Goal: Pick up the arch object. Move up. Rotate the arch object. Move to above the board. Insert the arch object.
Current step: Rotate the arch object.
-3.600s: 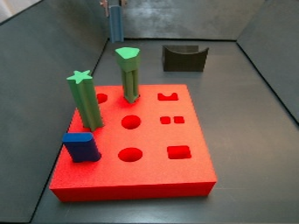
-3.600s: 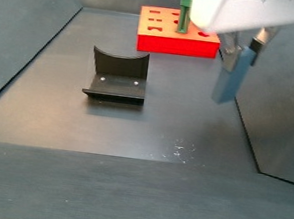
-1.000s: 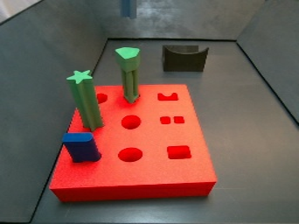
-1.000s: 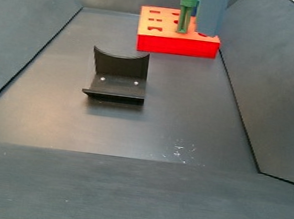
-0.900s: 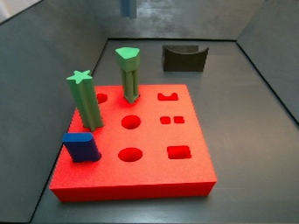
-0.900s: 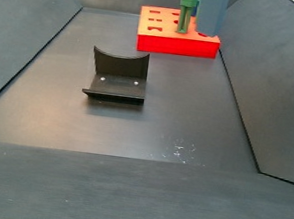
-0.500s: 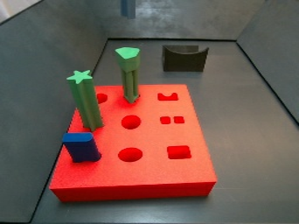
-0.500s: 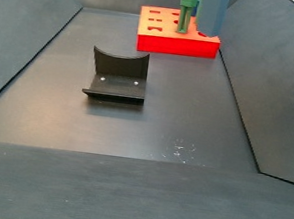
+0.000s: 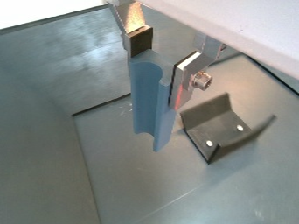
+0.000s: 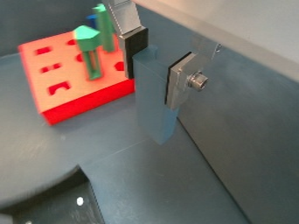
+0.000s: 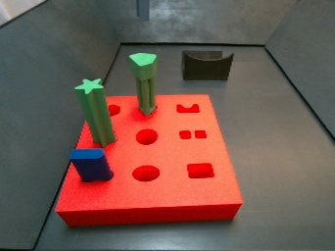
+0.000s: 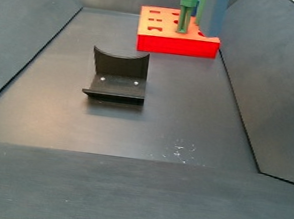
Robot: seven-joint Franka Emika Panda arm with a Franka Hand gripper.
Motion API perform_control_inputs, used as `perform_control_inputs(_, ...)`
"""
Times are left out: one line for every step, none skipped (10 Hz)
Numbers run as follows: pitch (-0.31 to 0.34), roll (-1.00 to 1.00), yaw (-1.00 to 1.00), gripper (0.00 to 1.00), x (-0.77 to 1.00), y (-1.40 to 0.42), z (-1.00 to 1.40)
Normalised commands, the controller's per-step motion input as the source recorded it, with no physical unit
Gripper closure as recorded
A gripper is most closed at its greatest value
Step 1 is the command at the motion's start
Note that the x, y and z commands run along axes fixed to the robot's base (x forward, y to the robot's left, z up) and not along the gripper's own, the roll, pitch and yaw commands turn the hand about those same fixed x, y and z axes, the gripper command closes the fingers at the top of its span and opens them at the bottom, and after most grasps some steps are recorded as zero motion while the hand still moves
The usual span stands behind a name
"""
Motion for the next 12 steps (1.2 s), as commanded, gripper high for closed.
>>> perform_control_inputs(-0.014,-0.02,-1.0,1.0,0.01,0.01,0.0)
perform_control_inputs(-0.014,-0.02,-1.0,1.0,0.01,0.01,0.0)
perform_control_inputs(-0.015,-0.03,-1.0,1.0,0.01,0.01,0.0)
perform_control_inputs(-0.017,-0.03,-1.0,1.0,0.01,0.01,0.0)
perform_control_inputs(-0.018,-0.03,-1.0,1.0,0.01,0.01,0.0)
perform_control_inputs(-0.019,-0.03,-1.0,1.0,0.01,0.01,0.0)
perform_control_inputs(-0.022,-0.04,-1.0,1.0,0.01,0.01,0.0)
perform_control_inputs(-0.023,-0.04,-1.0,1.0,0.01,0.01,0.0)
perform_control_inputs(-0.028,-0.05,-1.0,1.0,0.01,0.01,0.0)
perform_control_inputs(-0.012,-0.02,-1.0,1.0,0.0,0.0,0.0)
perform_control_inputs(-0.013,-0.02,-1.0,1.0,0.0,0.0,0.0)
perform_control_inputs(-0.013,-0.02,-1.0,1.0,0.0,0.0,0.0)
